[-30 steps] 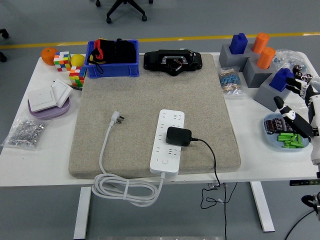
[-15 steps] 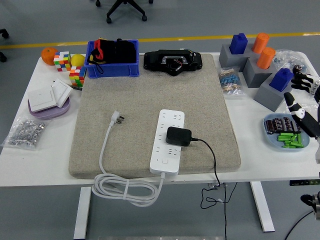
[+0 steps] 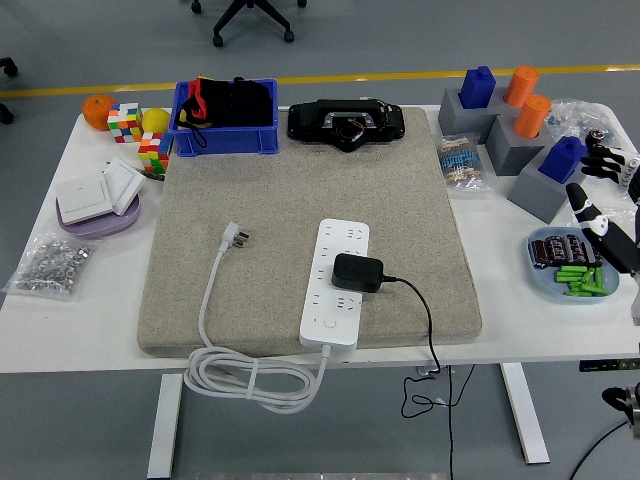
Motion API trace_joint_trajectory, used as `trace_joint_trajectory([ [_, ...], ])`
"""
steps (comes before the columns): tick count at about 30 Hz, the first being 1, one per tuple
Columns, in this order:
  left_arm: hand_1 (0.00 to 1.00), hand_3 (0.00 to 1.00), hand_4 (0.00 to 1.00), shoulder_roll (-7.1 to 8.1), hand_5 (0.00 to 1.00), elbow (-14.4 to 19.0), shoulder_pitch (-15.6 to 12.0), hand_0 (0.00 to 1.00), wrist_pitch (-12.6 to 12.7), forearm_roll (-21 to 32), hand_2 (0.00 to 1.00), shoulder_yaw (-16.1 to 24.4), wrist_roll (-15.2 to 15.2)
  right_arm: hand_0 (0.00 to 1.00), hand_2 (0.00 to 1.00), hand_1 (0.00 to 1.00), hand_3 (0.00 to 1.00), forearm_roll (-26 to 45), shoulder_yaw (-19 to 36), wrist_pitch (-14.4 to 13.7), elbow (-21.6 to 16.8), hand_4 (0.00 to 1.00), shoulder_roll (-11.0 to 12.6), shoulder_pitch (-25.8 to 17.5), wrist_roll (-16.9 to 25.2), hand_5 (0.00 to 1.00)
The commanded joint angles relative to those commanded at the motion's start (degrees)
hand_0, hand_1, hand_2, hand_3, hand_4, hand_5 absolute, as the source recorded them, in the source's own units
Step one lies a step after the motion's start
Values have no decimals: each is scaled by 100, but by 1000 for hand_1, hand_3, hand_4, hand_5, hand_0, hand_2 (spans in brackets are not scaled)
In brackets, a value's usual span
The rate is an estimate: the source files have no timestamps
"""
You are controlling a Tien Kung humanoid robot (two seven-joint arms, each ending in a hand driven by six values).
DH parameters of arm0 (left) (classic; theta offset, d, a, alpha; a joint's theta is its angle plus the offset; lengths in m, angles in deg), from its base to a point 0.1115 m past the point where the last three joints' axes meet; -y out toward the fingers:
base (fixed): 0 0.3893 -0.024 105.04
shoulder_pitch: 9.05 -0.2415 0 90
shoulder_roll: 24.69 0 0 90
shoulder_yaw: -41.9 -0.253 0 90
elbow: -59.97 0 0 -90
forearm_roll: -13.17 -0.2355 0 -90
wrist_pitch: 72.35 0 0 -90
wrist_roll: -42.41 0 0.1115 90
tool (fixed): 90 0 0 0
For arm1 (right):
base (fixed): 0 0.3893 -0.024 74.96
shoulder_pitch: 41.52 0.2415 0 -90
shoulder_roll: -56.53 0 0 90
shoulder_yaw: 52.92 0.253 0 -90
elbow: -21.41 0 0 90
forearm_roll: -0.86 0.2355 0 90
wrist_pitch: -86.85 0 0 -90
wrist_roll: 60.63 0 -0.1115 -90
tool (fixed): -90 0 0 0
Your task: Press the white button,pick up the black plug,place it near the board,insert it into the board
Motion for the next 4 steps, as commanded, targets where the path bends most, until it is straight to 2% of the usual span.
trace_joint_trajectory([
  [4,710,733,648,-3,543,0,18,775,-6,39,665,-42,-7,664,621,585,678,-12,16,2,11,895,-11,-5,-6,630],
])
